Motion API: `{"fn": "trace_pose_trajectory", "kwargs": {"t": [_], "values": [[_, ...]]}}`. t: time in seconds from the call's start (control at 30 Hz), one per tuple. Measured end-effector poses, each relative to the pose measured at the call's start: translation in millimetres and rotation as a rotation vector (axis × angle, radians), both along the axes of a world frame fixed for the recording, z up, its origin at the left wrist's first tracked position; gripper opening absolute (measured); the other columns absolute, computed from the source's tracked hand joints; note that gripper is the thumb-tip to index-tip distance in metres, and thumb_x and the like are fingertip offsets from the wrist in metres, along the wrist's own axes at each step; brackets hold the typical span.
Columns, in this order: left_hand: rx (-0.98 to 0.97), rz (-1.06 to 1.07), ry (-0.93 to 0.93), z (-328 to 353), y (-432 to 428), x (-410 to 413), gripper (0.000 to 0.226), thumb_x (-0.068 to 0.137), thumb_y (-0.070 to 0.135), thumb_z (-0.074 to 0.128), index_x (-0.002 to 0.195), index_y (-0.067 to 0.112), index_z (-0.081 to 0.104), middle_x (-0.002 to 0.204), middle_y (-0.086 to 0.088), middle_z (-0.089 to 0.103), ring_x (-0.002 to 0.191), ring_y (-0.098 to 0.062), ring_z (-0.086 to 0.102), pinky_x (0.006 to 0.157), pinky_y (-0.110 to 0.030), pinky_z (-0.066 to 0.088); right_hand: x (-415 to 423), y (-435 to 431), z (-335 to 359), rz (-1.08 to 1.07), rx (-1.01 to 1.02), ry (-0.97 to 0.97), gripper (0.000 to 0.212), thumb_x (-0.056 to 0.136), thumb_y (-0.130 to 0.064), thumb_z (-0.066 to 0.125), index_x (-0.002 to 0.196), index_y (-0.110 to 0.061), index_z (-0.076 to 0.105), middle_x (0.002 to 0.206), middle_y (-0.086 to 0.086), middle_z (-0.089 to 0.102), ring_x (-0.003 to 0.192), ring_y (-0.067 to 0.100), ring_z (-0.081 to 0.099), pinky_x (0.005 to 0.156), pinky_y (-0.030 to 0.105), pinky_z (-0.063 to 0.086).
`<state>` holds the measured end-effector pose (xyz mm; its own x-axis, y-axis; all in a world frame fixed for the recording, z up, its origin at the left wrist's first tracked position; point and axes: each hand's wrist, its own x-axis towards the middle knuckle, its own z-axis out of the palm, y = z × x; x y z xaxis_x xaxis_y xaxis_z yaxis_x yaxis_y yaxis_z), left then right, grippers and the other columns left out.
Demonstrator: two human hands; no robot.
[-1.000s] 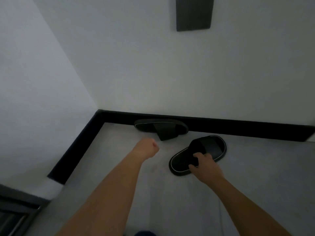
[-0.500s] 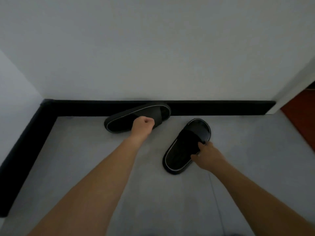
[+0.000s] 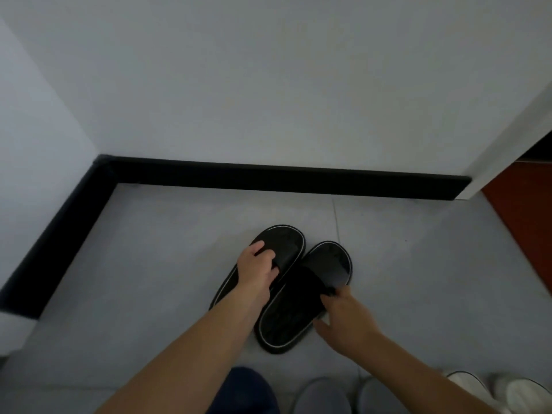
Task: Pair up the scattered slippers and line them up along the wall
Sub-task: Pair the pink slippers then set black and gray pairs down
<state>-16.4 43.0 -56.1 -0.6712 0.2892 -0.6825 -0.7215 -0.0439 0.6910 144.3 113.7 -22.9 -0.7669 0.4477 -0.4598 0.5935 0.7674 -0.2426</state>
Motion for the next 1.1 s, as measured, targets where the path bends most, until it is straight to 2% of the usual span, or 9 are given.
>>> {"fn": "trace_pose_trajectory", "kwargs": {"t": [0.13,0.23,0.33,0.47,0.6,0.7,0.8,0.87,1.1], "values": [[0.083,0.060,0.032,4,-7,0,0.053,0.092,-0.005,0.044,0.141,0.012,0.036,0.138,-0.015,0.045,0.125,-0.032,0.048,0.104,-0.041,0.043,7,-1,5,0.160,0.017,-0.088,0.037,0.090,-0.038,0.048,0.118,-0.017,0.060,0.130,0.008,0.042,0.111,0.027,0.055,0.090,0.034,0.050],[0.087,-0.085,0.065,6,-12,4,0.048,0.093,-0.004,0.042,0.138,0.014,0.040,0.120,-0.014,0.050,0.110,-0.028,0.055,0.097,-0.037,0.046,-1,9,11,0.144,0.011,-0.081,0.039,0.086,-0.045,0.049,0.107,-0.017,0.067,0.117,0.008,0.058,0.105,0.026,0.061,0.082,0.031,0.049],[-0.212,-0.370,0.341,5,-12,21,0.035,0.089,-0.001,0.050,0.122,0.010,0.047,0.107,-0.011,0.053,0.092,-0.016,0.053,0.083,-0.021,0.044,-19,31,18,-0.055,-0.003,0.069,0.042,0.080,-0.054,0.053,0.099,-0.019,0.069,0.109,0.007,0.063,0.103,0.027,0.061,0.081,0.030,0.048],[-0.450,-0.539,0.643,-13,-30,48,0.044,0.077,0.002,0.065,0.109,0.014,0.038,0.115,-0.008,0.052,0.090,-0.003,0.053,0.068,-0.001,0.042,-30,38,-5,-0.043,-0.108,-0.012,0.109,0.060,-0.070,0.066,0.146,-0.023,0.019,0.142,0.011,0.034,0.128,0.031,0.038,0.101,0.043,0.041],[-0.625,-0.782,0.807,-31,-43,51,0.088,0.074,0.026,0.073,0.144,0.010,0.022,0.140,-0.005,0.044,0.129,-0.020,0.043,0.107,-0.038,0.040,-30,42,-25,-0.105,-0.051,0.056,0.090,0.064,-0.051,0.074,0.133,-0.012,0.033,0.136,0.010,0.038,0.124,0.028,0.040,0.091,0.038,0.044],[-0.858,-0.860,0.958,-31,-29,44,0.071,0.078,0.043,0.067,0.136,0.012,0.039,0.134,-0.010,0.047,0.124,-0.029,0.043,0.101,-0.044,0.042,-35,60,-22,-0.170,-0.057,0.122,0.088,0.066,-0.047,0.075,0.134,-0.009,0.035,0.136,0.012,0.038,0.124,0.030,0.040,0.097,0.037,0.041],[-0.872,-0.786,0.950,-27,-13,33,0.027,0.086,0.036,0.061,0.089,0.010,0.054,0.112,-0.017,0.053,0.104,-0.035,0.052,0.085,-0.041,0.046,-39,57,-23,-0.120,-0.152,0.121,0.091,0.067,-0.047,0.076,0.137,-0.007,0.033,0.136,0.014,0.039,0.125,0.030,0.042,0.103,0.037,0.041],[-0.852,-0.758,0.953,-27,-9,27,0.024,0.088,0.026,0.059,0.072,0.012,0.047,0.101,-0.018,0.056,0.092,-0.035,0.057,0.073,-0.034,0.043,-40,50,-25,-0.131,-0.186,0.107,0.096,0.068,-0.049,0.076,0.140,-0.007,0.028,0.138,0.014,0.036,0.128,0.030,0.040,0.105,0.039,0.040],[-0.780,-0.736,1.188,-12,-7,54,0.021,0.087,0.022,0.059,0.070,0.011,0.058,0.084,-0.001,0.050,0.074,-0.025,0.058,0.060,-0.027,0.034,-18,66,-6,-0.152,-0.197,0.155,0.110,0.065,-0.067,0.068,0.149,-0.021,0.015,0.150,0.008,0.031,0.136,0.028,0.035,0.110,0.045,0.033]]}}
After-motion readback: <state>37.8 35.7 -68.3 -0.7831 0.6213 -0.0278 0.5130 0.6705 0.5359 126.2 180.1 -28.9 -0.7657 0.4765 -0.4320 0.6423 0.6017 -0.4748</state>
